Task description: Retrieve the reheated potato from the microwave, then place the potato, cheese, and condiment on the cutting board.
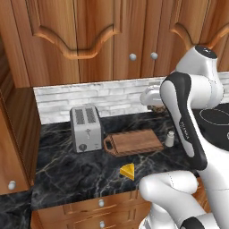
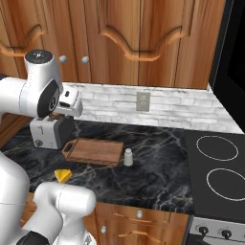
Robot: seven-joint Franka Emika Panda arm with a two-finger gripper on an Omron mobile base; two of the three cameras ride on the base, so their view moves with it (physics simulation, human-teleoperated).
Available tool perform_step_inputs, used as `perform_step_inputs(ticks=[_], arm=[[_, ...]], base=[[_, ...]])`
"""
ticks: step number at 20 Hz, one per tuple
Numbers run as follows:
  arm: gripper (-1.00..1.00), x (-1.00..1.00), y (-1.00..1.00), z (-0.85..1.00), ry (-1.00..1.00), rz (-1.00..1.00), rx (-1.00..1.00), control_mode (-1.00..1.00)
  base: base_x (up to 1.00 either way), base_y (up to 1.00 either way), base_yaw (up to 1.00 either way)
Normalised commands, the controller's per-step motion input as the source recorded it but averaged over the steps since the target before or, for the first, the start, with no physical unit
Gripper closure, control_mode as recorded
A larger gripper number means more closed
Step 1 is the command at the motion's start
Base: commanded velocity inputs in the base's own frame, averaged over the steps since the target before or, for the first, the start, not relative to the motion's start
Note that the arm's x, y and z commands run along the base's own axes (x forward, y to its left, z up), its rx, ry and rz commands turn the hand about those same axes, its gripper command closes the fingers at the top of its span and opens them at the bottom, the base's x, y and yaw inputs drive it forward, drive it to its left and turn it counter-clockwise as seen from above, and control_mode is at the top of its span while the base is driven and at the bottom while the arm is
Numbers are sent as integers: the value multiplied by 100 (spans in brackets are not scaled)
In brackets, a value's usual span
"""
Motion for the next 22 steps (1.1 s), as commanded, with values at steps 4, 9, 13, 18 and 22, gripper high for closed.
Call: perform_step_inputs(ticks=[4, 9, 13, 18, 22], arm=[[100, 0, 0, 0, 0, 0, 0, 100], [100, 0, 0, 0, 0, 0, 0, -100], [100, 0, 0, 0, 0, 0, 0, -100], [100, 0, 0, 0, 0, 0, 0, -100], [100, 29, 0, -3, 6, -6, -7, -100]], base=[[0, 0, 0], [0, 0, 0], [0, 0, 0], [0, 0, 0], [0, 0, 0]])
